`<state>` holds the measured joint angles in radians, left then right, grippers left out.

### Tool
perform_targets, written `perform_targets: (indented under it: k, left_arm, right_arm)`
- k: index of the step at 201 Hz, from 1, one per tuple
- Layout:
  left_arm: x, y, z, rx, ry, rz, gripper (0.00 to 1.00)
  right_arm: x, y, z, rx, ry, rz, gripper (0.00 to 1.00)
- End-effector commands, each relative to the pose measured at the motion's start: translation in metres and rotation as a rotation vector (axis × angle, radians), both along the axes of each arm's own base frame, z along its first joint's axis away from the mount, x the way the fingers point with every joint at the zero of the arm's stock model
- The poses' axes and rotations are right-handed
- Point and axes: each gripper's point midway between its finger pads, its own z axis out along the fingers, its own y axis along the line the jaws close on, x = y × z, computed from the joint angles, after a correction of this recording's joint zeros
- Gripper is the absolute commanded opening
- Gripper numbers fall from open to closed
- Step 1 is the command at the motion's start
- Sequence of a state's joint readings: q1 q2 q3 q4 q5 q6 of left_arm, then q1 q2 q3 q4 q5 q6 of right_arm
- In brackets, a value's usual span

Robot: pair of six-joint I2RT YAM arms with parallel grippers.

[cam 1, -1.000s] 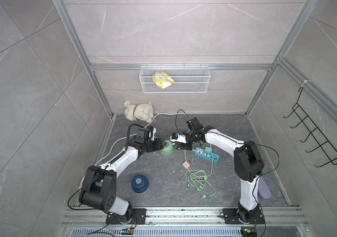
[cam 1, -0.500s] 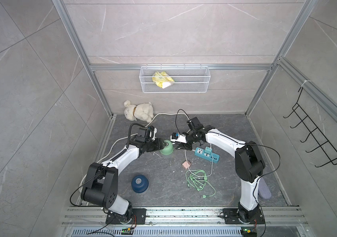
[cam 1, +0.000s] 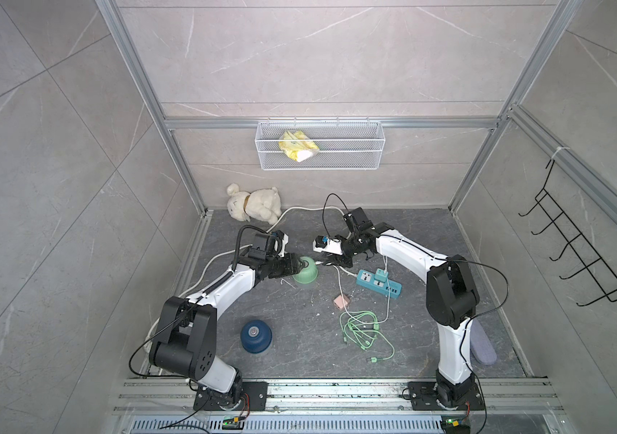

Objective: Charge the cordless meat grinders
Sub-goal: Insert the charging cable into the cordless meat grinder.

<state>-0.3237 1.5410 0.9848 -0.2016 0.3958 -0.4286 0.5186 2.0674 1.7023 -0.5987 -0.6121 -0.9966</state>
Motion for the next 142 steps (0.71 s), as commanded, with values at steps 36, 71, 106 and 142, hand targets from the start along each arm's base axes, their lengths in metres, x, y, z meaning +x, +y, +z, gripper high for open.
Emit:
perform_targets:
  k: [36,71,106,142]
  left_arm:
    - [0.008,-0.006,0.015,-0.014,-0.042,-0.041,0.55]
    - [0.008,-0.006,0.014,-0.01,-0.041,-0.047,0.54]
    - [0.008,-0.006,0.012,-0.004,-0.037,-0.053,0.52]
    - [0.008,-0.008,0.01,-0.003,-0.034,-0.062,0.51]
  right_arm:
    - [-0.004,0.004,-0.015,-0.056,0.021,0.032,0.3]
    - [-0.002,0.009,-0.017,-0.058,0.022,0.039,0.26]
    - [-0.004,0.011,-0.017,-0.061,0.029,0.046,0.18]
    - [-0.007,0.013,-0.016,-0.06,0.035,0.049,0.12]
